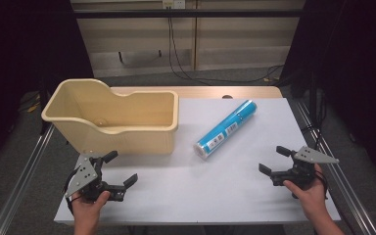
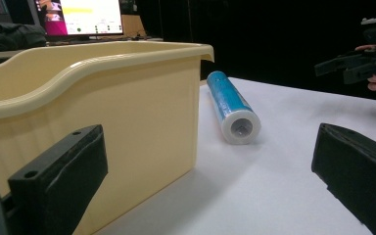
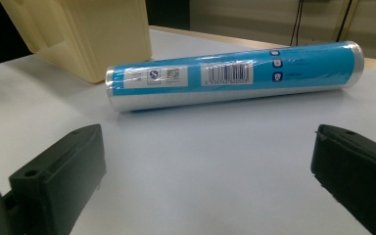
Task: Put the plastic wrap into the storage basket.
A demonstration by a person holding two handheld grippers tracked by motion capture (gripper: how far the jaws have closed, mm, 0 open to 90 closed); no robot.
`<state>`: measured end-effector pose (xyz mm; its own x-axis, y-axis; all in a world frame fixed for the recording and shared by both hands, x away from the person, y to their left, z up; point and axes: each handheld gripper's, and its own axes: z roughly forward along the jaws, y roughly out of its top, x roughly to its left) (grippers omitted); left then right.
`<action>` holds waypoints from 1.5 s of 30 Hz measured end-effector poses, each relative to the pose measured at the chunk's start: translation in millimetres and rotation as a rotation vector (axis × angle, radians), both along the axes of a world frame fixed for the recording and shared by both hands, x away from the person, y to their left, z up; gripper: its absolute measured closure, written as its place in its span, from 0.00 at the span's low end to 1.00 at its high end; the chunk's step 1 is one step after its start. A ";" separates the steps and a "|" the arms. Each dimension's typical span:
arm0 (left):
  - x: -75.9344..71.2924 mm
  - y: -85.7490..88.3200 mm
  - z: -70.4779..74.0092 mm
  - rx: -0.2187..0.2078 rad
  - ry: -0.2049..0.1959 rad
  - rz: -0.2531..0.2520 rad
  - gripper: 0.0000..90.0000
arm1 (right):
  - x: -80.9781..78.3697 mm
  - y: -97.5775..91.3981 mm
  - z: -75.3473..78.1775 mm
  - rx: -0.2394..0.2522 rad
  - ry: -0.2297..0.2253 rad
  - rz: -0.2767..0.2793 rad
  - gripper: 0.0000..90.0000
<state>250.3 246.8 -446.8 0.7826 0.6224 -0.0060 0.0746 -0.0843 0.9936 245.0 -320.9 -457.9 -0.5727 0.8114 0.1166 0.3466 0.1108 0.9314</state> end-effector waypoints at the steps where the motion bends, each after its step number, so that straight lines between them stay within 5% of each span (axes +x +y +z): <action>1: 0.2 0.0 -0.1 -0.002 0.001 -0.001 0.00 | 3.4 1.5 0.3 -0.008 0.004 -0.005 0.00; 15: 1.3 0.2 -0.9 0.006 0.006 -0.002 0.00 | 47.8 31.3 5.6 -0.071 0.109 -0.028 0.00; 27: 2.3 -1.2 -1.8 0.012 0.014 -0.010 0.00 | 87.7 46.4 15.5 -0.056 0.203 -0.108 0.00; 45: 5.0 -2.5 -4.2 0.015 0.029 -0.021 0.00 | 137.8 78.7 29.4 -0.137 0.304 -0.189 0.00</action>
